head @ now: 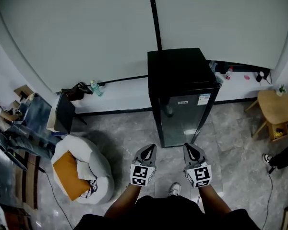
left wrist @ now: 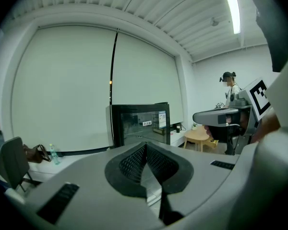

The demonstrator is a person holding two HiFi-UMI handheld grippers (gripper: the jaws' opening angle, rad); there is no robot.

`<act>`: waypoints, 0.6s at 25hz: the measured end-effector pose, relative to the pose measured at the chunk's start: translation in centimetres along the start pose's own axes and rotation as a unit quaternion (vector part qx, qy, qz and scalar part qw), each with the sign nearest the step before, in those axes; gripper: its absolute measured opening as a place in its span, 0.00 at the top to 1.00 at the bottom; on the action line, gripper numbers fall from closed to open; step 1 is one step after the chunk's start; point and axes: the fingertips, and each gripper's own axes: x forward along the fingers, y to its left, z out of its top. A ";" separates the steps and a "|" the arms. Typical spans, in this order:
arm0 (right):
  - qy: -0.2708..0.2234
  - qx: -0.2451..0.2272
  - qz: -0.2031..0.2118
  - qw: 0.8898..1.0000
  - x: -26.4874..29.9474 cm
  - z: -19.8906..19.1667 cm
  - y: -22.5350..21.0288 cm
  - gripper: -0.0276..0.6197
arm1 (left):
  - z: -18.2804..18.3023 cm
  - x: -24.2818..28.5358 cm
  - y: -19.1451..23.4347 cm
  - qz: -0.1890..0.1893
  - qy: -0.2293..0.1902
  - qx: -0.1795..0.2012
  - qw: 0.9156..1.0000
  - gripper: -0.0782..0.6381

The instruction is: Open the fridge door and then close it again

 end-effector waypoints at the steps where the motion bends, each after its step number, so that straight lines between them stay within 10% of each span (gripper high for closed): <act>1: 0.000 -0.001 0.004 1.000 0.2 -0.1 -0.4 0.94 | -0.2 0.2 0.3 0.008 0.002 -0.004 1.000 0.86; 15: 0.034 -0.003 0.038 0.999 5.0 -1.2 -1.9 0.94 | -1.4 4.2 3.9 0.035 0.030 -0.019 0.999 0.86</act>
